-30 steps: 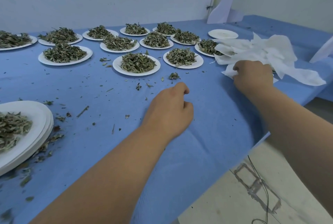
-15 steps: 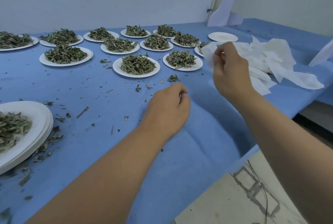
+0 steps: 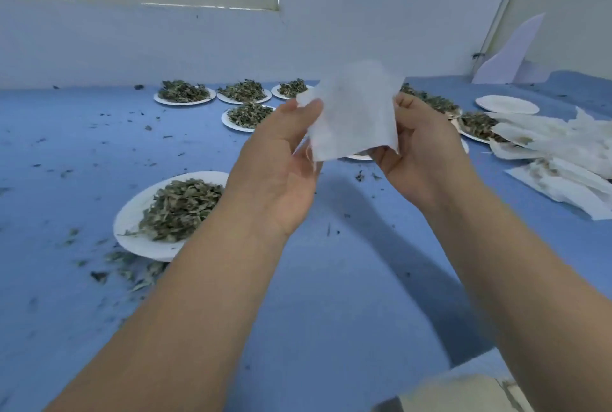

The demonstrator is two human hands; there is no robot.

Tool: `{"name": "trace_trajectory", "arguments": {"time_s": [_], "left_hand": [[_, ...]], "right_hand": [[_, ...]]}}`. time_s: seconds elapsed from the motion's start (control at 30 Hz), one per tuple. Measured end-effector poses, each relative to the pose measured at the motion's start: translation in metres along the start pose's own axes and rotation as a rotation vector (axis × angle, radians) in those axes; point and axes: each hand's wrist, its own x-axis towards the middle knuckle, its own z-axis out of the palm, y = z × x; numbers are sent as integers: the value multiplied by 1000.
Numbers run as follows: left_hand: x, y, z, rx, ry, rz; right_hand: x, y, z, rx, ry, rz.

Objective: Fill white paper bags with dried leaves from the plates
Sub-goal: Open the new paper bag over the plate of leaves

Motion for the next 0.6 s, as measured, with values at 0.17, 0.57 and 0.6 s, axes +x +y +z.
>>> {"name": "trace_trajectory", "arguments": {"time_s": [0.17,0.57,0.6], "left_hand": [[-23,52,-32,56,100,101],[-63,179,-150,1945,600,907],[-67,187,-155,2058,612,916]], "right_hand": [[-4,29,69,-219,138,-70],[-58,83,222,-765,-280,-634],[-62,86,234,-712,-319,-599]]}}
